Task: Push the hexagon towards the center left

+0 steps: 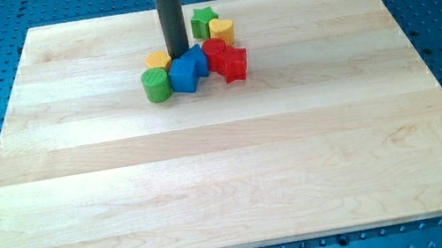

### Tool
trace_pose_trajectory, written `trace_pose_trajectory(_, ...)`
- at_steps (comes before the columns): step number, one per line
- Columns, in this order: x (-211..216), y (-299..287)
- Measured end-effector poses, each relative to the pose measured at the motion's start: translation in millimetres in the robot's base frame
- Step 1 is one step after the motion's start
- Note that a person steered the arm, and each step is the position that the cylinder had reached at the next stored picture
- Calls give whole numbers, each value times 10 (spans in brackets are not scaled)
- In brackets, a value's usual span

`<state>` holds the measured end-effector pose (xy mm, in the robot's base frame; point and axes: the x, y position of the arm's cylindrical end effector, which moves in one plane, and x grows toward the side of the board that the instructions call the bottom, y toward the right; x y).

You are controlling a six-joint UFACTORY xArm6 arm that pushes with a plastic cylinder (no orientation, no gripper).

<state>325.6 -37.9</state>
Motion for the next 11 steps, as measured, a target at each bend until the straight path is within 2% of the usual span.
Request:
trace_pose_trajectory(1,-100,-60)
trace_pose_trajectory(2,85,-345)
trace_pose_trajectory(3,338,-349)
trace_pose_trajectory(7,338,-598)
trace_pose_trajectory(9,120,-1368)
trace_pose_trajectory(10,438,-1953)
trace_pose_trajectory(11,1119,-1961)
